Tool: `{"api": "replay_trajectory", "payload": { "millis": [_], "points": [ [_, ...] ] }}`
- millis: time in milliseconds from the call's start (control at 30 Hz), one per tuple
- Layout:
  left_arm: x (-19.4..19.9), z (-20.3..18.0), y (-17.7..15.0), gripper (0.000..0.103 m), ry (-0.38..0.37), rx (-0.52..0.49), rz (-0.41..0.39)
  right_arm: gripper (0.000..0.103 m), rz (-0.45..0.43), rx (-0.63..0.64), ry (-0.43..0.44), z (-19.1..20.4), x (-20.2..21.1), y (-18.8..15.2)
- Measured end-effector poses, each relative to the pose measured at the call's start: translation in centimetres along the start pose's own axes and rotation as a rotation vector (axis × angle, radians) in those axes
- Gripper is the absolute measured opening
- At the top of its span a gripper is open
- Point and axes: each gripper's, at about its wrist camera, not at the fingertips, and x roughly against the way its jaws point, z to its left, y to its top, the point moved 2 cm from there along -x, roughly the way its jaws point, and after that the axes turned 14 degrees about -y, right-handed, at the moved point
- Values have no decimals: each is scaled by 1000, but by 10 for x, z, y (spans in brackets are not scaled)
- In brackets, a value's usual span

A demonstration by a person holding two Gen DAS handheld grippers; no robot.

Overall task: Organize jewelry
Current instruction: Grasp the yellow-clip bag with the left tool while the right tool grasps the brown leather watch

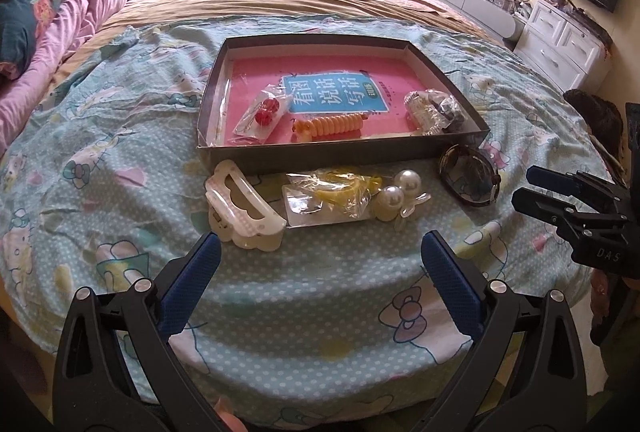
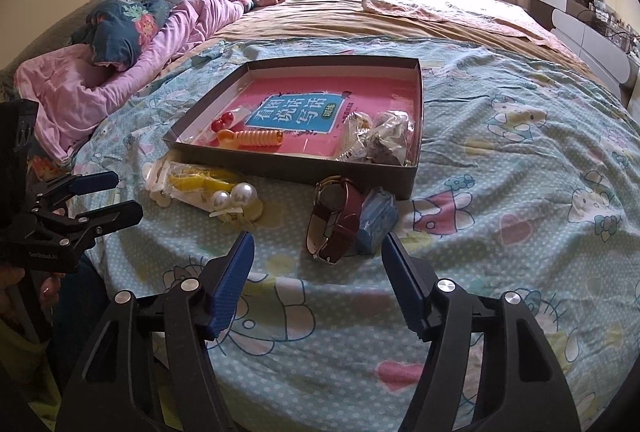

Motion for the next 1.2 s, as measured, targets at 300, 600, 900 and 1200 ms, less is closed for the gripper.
{"api": "replay_trajectory", "payload": {
  "millis": [300,600,900,1200],
  "points": [
    [-12,13,1,81,-35,39,-3,40,60,-6,24,2,-20,-5],
    [-20,15,5,61,-49,43,8,27,93,-20,31,3,-36,-8],
    [-25,20,13,61,-62,55,2,27,78,-23,46,8,-42,1],
    [-32,15,18,48,-110,37,15,23,57,-3,61,15,-47,10]
  ]
}}
